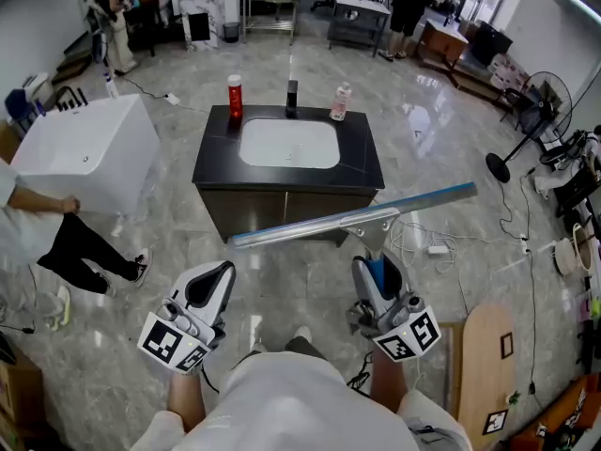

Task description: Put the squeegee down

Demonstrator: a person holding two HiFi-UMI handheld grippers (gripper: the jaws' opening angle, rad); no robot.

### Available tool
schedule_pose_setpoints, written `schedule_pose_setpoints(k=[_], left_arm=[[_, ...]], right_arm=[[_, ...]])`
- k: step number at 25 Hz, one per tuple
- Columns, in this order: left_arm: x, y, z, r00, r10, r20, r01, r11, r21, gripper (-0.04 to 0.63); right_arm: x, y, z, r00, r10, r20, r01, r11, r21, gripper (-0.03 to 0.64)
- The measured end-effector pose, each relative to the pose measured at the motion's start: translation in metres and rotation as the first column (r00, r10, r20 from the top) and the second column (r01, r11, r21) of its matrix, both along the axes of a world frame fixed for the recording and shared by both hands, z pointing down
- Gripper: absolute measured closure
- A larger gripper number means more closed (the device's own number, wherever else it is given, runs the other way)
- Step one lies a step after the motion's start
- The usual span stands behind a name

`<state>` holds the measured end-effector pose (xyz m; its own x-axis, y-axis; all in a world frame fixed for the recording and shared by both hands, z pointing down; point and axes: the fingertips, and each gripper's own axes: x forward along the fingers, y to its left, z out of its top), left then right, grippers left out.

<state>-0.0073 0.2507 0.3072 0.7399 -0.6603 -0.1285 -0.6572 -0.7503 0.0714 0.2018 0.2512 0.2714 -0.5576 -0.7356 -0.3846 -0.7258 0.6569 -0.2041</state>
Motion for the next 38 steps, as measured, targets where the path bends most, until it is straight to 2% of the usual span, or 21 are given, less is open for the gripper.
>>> schedule_pose_setpoints(k=[9, 29, 38], left_arm=[[-0.007, -0.002, 0.004, 1.0, -0.015, 0.0, 0.015, 1.0, -0.013, 0.597], [0.015, -0.019, 0.021, 1.0, -0.011, 0.024, 0.012, 0.999, -0.051, 0.597], [0.021, -0.029, 0.027, 0.998, -0.048, 0.042, 0.05, 0.996, -0.071, 0.597]], right_arm=[[-0.004, -0.005, 0.004, 0.999, -0.03, 0.042, 0.031, 0.999, -0.023, 0.472], [0.012, -0.022, 0.016, 0.999, -0.022, 0.029, 0.023, 0.999, -0.044, 0.472], [0.021, -0.04, 0.02, 0.998, -0.054, 0.032, 0.055, 0.997, -0.049, 0.472]])
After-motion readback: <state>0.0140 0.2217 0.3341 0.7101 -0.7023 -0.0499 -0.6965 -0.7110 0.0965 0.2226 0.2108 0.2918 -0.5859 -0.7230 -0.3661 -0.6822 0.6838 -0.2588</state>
